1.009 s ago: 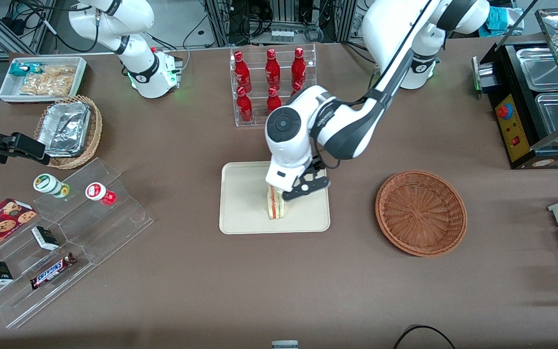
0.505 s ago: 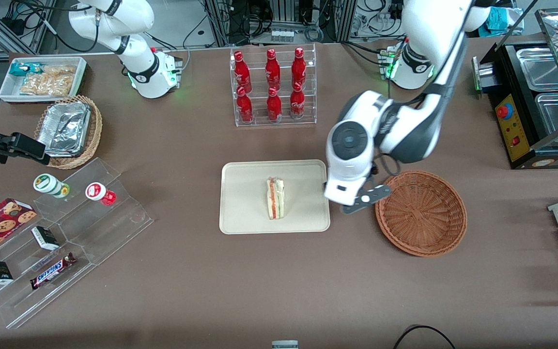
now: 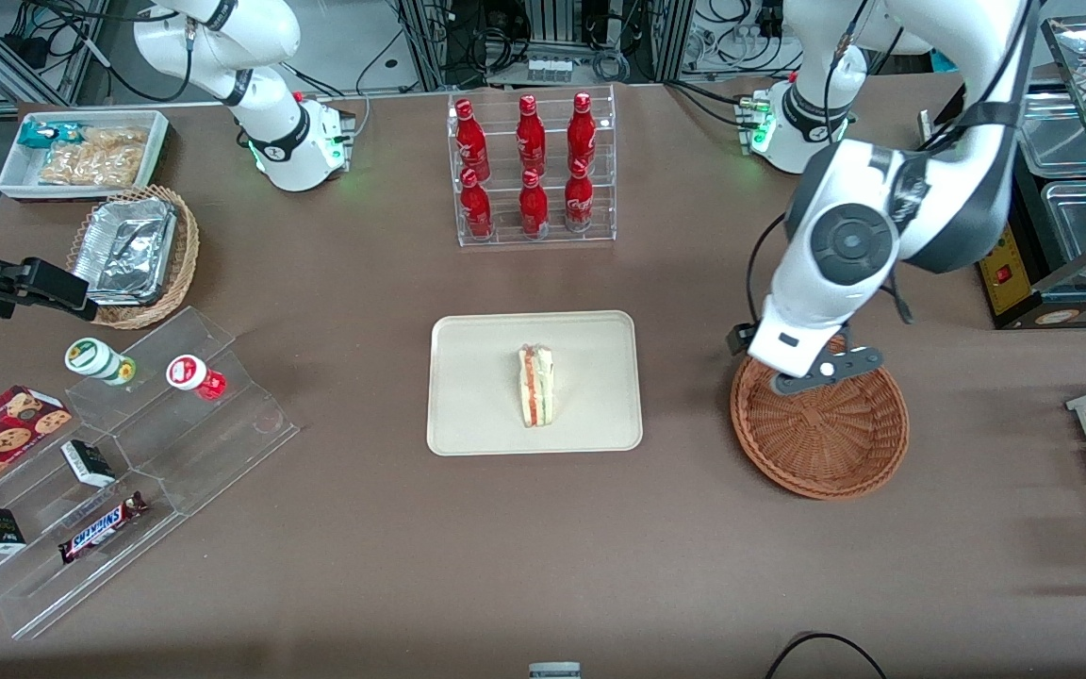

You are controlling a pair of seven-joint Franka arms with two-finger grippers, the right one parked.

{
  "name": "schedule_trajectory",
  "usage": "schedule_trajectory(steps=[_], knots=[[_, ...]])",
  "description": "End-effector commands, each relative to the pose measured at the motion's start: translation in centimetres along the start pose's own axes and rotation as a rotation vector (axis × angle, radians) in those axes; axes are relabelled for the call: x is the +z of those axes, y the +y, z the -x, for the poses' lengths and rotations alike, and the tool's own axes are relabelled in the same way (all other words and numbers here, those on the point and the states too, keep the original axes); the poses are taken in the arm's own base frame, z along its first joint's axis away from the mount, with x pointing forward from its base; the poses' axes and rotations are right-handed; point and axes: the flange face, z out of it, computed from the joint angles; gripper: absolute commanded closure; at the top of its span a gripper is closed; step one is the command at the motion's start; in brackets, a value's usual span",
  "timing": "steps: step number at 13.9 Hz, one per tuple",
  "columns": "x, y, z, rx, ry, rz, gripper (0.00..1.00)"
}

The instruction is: Place sandwich from basket to tray

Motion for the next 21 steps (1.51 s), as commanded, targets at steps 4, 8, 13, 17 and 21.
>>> schedule_trajectory(steps=[4,8,13,17,21], knots=[[-3.5,-8.1,0.9,0.139,-0.092,0.067,0.00],[-7.7,-12.6,0.6,0.232,-0.146,0.069,0.00],[-12.4,-18.1,-0.9,0.329,-0.115,0.098,0.00],[-15.7,-22.0,-2.0,0.266,-0.037,0.123,0.00],[-17.0,-22.8,-2.4,0.239,0.003,0.135,0.00]])
